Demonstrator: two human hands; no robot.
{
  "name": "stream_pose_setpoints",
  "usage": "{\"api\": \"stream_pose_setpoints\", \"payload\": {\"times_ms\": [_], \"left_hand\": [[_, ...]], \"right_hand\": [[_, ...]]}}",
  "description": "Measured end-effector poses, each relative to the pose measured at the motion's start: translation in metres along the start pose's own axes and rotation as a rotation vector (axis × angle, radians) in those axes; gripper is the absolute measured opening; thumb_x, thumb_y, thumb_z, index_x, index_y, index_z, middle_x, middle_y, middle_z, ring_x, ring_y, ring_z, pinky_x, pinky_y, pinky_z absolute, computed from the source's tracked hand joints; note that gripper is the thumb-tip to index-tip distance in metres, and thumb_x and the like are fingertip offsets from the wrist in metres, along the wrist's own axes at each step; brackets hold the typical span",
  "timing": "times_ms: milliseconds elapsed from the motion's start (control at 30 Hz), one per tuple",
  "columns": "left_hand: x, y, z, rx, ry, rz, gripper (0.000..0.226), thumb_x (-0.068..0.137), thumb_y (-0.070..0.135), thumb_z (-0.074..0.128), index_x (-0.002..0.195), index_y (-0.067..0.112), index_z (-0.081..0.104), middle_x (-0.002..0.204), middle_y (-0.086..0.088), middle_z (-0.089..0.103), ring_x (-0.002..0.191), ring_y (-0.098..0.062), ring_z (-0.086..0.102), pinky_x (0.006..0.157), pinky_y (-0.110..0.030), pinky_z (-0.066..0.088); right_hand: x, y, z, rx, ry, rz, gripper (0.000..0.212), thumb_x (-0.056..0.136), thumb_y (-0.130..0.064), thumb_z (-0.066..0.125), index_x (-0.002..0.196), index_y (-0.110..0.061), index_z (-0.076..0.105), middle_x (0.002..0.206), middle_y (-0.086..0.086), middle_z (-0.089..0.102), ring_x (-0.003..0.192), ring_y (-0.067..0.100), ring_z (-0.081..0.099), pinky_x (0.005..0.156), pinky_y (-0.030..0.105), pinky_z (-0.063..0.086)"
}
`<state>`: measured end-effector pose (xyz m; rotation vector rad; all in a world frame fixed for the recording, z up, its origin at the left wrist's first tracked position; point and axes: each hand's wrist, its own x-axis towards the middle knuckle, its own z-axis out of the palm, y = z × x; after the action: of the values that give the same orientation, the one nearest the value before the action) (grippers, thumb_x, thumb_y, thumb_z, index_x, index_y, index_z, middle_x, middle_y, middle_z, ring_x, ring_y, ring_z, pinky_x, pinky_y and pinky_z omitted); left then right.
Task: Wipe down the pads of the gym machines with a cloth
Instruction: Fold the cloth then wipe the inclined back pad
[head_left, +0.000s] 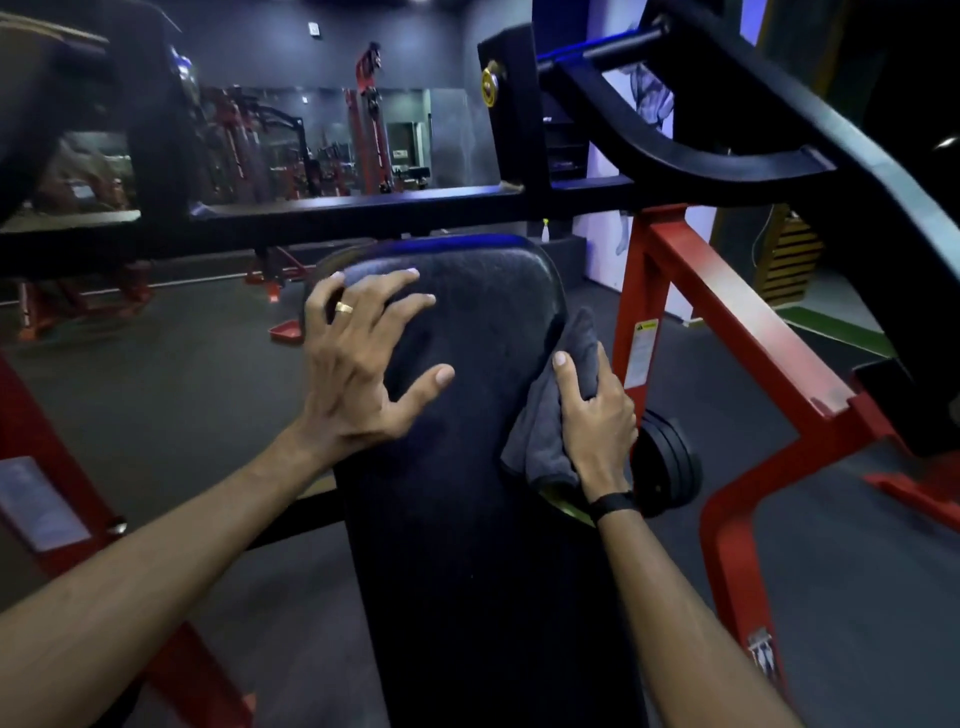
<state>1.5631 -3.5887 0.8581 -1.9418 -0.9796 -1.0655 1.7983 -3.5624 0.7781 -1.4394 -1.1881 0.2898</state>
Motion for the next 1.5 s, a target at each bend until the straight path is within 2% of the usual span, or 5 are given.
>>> {"api": "stream_pose_setpoints", "payload": {"times_ms": [433, 633, 900, 1300, 1500], "left_hand": [[-0.037, 0.026, 0.005, 0.002, 0.015, -0.228, 0.070, 0.089, 0.065, 0.047, 0.140, 0.018, 0.055, 0.159, -0.009, 0.036, 0.148, -0.026, 0.030, 0.115, -0.070, 0.002], [-0.035, 0.025, 0.006, -0.027, 0.042, -0.307, 0.076, 0.091, 0.063, 0.042, 0.148, 0.013, 0.046, 0.161, -0.012, 0.031, 0.149, -0.028, 0.027, 0.114, -0.073, 0.001], [-0.034, 0.026, 0.007, -0.039, 0.114, -0.411, 0.077, 0.099, 0.060, 0.025, 0.150, 0.004, 0.036, 0.161, -0.017, 0.029, 0.148, -0.031, 0.030, 0.117, -0.065, -0.001], [-0.034, 0.027, 0.006, -0.072, 0.091, -0.461, 0.076, 0.098, 0.059, 0.026, 0.154, 0.007, 0.032, 0.164, -0.015, 0.024, 0.150, -0.029, 0.025, 0.118, -0.064, 0.000], [-0.036, 0.026, 0.007, -0.080, 0.102, -0.464, 0.073, 0.097, 0.054, 0.031, 0.153, 0.008, 0.032, 0.164, -0.015, 0.024, 0.150, -0.029, 0.025, 0.118, -0.064, -0.001]], "right_hand": [[-0.116, 0.116, -0.029, -0.017, -0.049, 0.096, 0.081, 0.087, -0.079, 0.033, 0.146, -0.026, 0.050, 0.136, -0.005, 0.059, 0.124, 0.018, 0.056, 0.095, 0.026, 0.041], [-0.063, 0.056, -0.022, -0.058, 0.024, -0.023, 0.060, 0.091, -0.068, 0.037, 0.134, -0.030, 0.056, 0.105, -0.006, 0.051, 0.102, 0.021, 0.058, 0.083, 0.027, 0.035], [0.086, -0.097, 0.032, -0.183, 0.187, -0.349, 0.052, 0.092, -0.065, 0.044, 0.130, -0.033, 0.060, 0.110, 0.006, 0.051, 0.107, 0.026, 0.052, 0.090, 0.041, 0.045], [-0.129, 0.075, -0.006, -0.404, 0.097, -0.570, 0.053, 0.083, -0.043, 0.059, 0.134, -0.030, 0.055, 0.123, 0.014, 0.053, 0.107, 0.036, 0.051, 0.095, 0.047, 0.039], [-0.073, 0.021, 0.003, -0.401, 0.210, -0.423, 0.042, 0.089, -0.047, 0.052, 0.122, -0.022, 0.061, 0.112, 0.007, 0.058, 0.099, 0.031, 0.053, 0.083, 0.045, 0.037]]}}
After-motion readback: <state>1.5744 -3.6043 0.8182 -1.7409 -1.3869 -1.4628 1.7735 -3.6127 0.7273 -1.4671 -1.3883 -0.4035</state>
